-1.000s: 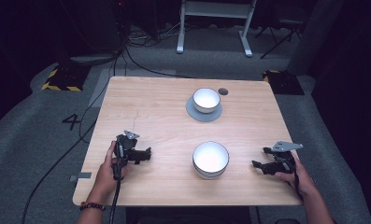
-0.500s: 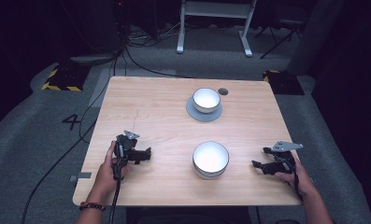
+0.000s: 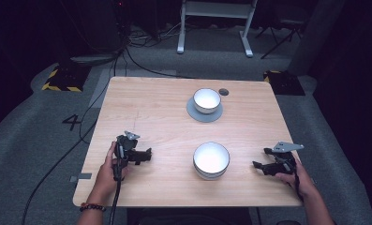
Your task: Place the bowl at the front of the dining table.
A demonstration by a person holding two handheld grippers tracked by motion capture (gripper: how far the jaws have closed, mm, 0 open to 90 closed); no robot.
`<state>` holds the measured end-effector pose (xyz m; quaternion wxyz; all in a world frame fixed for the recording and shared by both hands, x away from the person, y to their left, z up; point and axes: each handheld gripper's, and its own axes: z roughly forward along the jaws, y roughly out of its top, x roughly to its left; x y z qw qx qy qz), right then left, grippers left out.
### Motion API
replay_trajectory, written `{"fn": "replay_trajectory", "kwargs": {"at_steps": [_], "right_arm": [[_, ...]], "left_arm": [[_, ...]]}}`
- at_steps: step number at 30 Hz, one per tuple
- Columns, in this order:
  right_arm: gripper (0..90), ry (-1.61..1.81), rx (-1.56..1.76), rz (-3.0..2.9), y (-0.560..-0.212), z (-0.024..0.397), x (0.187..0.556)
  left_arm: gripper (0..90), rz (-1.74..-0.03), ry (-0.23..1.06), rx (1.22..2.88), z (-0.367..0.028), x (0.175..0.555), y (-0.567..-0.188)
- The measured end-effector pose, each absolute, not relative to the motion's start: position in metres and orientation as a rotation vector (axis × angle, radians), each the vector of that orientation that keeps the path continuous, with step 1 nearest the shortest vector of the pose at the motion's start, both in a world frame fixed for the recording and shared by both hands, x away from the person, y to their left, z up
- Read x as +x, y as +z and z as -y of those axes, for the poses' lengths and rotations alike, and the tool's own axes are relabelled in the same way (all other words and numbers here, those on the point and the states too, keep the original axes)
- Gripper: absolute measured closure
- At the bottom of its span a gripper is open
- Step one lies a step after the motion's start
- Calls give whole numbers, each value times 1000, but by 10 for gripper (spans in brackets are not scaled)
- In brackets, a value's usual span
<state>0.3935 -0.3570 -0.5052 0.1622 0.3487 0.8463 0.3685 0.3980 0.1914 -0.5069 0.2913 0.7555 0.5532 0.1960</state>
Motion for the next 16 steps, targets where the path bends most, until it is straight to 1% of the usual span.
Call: {"fn": "replay_trajectory", "kwargs": {"at_steps": [16], "right_arm": [[157,1055,994,-2416,-505,357,394]], "left_arm": [[0,-1473,516,2013,-191,398,-507]]}}
